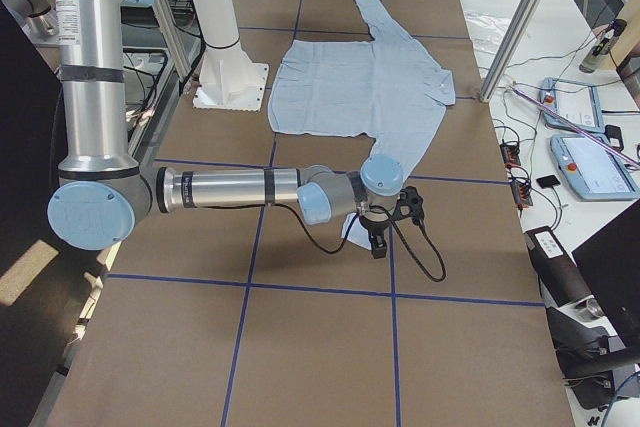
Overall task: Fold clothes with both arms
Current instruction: 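Move the right gripper to the cuff of the sleeve nearest it and grasp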
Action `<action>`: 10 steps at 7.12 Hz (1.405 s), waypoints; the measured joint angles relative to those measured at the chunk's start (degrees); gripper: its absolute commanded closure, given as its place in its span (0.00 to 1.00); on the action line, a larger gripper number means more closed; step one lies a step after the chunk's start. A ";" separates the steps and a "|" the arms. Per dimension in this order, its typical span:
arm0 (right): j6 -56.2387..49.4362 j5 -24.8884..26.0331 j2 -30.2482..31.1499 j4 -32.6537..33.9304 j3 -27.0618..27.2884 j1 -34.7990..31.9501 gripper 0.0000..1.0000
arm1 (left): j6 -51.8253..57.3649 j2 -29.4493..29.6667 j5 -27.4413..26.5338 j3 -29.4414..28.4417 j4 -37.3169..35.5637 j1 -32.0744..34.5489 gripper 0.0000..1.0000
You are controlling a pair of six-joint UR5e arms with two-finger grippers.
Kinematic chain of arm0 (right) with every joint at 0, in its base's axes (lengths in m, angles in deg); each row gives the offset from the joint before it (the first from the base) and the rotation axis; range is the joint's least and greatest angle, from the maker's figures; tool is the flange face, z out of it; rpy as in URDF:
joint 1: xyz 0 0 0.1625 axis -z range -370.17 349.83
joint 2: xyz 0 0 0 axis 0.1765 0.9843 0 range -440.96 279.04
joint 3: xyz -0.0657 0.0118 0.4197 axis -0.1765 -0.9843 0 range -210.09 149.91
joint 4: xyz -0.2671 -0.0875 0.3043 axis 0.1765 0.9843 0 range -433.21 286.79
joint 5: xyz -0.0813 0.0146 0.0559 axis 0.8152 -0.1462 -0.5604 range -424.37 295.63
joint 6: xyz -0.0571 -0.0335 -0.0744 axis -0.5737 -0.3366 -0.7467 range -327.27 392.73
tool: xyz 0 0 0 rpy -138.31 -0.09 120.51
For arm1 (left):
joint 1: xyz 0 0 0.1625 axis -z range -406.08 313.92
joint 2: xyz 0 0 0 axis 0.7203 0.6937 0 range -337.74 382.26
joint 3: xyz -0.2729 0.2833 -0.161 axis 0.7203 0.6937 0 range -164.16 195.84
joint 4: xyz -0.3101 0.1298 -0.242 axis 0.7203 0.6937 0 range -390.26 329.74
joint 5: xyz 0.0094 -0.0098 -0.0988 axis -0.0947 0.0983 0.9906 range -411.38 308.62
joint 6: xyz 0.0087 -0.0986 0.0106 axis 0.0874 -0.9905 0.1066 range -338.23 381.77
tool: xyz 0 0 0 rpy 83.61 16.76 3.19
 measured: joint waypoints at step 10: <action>7.56 2.19 -6.83 -17.83 -17.52 8.86 0.21 | -3.36 0.98 4.01 -1.11 1.21 -0.14 0.00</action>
